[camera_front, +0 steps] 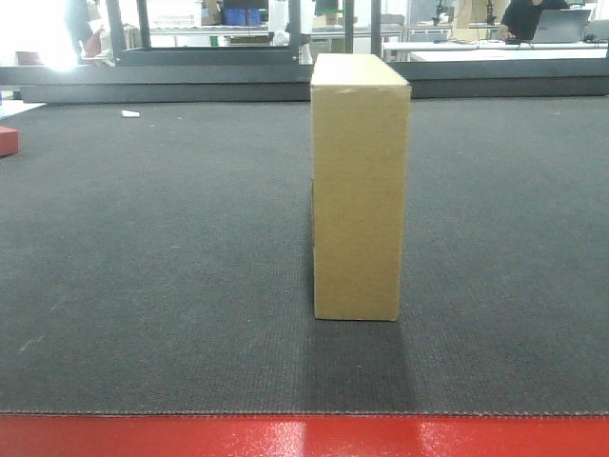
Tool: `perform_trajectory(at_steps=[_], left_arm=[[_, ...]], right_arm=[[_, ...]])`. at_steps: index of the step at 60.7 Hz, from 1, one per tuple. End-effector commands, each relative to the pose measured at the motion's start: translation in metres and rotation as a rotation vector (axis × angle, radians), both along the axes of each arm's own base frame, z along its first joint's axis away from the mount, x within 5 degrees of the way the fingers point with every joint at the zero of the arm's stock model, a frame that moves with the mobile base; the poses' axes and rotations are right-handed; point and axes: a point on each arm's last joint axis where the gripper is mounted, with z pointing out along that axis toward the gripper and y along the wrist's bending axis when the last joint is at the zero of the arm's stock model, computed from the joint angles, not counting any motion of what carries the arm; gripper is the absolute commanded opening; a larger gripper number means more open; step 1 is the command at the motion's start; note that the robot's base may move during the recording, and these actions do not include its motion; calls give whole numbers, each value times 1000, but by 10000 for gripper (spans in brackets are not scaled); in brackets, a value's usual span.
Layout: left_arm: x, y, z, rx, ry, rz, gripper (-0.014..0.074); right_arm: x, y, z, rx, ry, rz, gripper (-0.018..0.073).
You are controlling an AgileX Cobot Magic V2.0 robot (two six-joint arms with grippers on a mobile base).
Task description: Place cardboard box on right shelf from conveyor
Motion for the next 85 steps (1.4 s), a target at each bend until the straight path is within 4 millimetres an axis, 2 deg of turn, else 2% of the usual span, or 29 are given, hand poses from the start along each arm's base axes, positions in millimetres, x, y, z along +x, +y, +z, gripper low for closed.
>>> perform_trajectory(at_steps=[1, 38, 51, 60, 71, 77, 85], left_arm=[[-1, 1, 6, -7, -90, 11, -116], [-1, 1, 6, -7, -90, 11, -116], [-1, 1, 6, -7, -90, 11, -116], [-1, 1, 6, -7, -90, 11, -116], [-1, 1, 6, -7, -90, 11, -116], [-1, 1, 6, -7, -90, 11, -116], [-1, 1, 6, -7, -90, 11, -116]], right_arm=[[-2, -1, 10, -15, -106, -9, 57], [-2, -1, 10, -15, -106, -9, 57], [-2, -2, 17, -17, -185, -18, 57], [-7, -2, 43, -18, -265, -20, 57], [-11, -1, 96, -20, -287, -11, 71], [-3, -1, 122, -21, -280, -11, 176], [22, -1, 143, -19, -210, -3, 461]])
